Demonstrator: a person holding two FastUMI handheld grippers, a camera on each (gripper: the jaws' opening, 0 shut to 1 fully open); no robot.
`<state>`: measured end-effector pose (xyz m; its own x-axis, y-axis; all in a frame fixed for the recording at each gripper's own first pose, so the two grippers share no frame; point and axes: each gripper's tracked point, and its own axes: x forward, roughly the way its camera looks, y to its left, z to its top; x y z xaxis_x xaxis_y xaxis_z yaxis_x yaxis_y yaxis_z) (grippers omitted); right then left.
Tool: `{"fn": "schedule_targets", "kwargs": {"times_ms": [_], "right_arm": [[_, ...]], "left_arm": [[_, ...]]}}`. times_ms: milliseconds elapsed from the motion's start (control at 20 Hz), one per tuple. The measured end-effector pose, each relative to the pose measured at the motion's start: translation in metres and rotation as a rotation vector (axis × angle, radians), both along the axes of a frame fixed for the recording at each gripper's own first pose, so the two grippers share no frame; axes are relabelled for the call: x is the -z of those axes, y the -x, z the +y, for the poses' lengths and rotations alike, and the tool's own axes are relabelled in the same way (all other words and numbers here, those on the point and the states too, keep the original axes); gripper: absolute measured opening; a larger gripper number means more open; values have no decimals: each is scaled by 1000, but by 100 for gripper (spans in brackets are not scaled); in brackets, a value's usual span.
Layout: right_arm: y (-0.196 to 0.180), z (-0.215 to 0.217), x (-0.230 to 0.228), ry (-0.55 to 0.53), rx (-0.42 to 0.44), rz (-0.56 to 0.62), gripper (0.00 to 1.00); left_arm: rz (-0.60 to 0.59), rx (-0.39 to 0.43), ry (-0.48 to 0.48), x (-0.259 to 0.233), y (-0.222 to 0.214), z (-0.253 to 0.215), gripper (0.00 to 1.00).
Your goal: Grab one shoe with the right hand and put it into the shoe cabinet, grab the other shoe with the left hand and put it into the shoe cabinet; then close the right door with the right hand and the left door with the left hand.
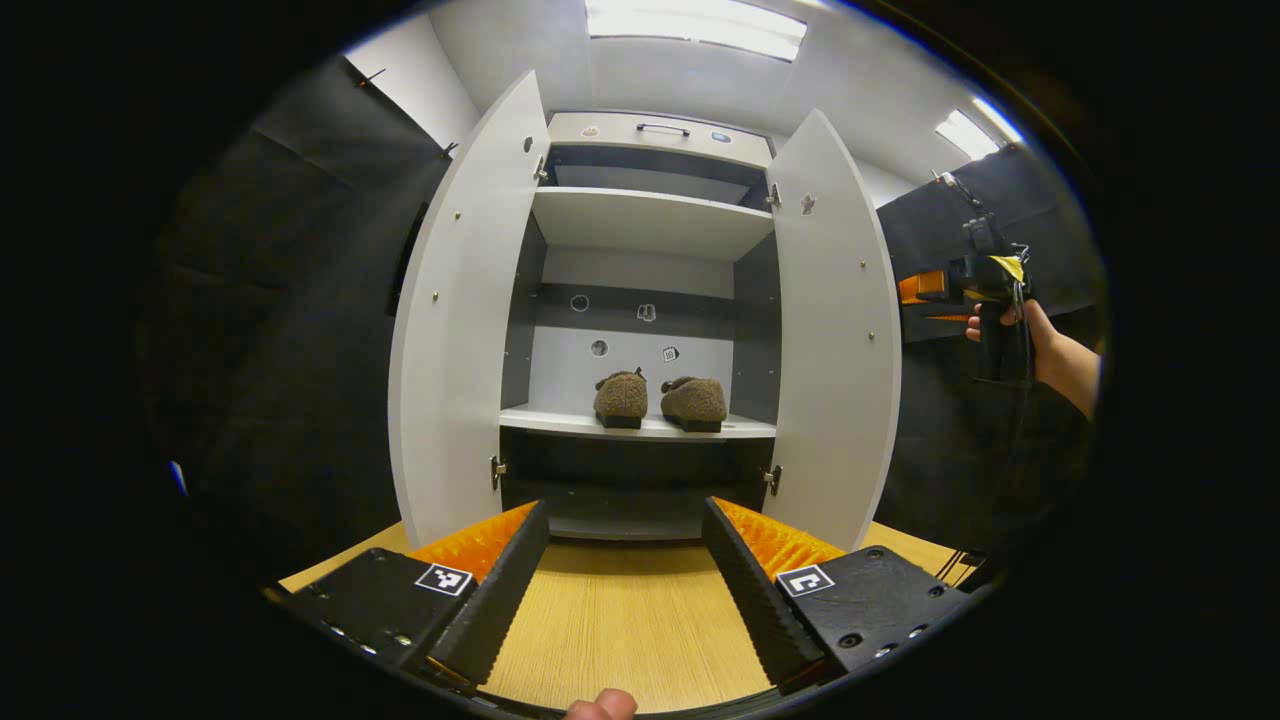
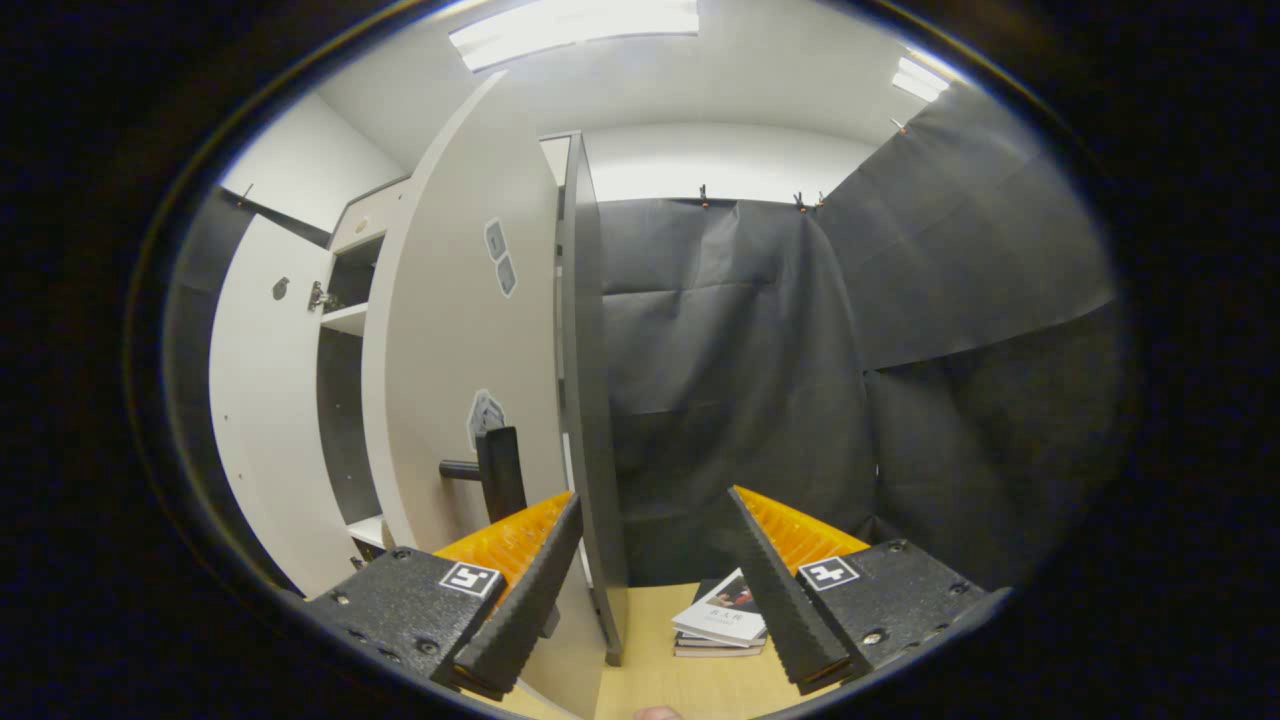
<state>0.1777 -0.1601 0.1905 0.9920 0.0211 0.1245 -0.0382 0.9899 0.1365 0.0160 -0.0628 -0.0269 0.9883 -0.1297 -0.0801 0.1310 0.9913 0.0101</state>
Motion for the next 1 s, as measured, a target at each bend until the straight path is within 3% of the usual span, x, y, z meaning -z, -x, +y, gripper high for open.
{"fn": "schedule_targets", "kwargs": {"times_ms": [500, 700, 800, 1000], "right_arm": [[-8, 88, -3, 66, -137, -9, 88], [-24, 130, -3, 51, -207, -7, 89], [-38, 155, -2, 43, -232, -2, 94], [-64, 187, 1, 60, -231, -7, 94]], "left_arm": [[28, -72, -22, 7, 4, 31, 95], [25, -104, -23, 5, 5, 45, 95], [25, -117, -24, 4, 5, 52, 95], [30, -138, -30, 5, 5, 63, 95]]}}
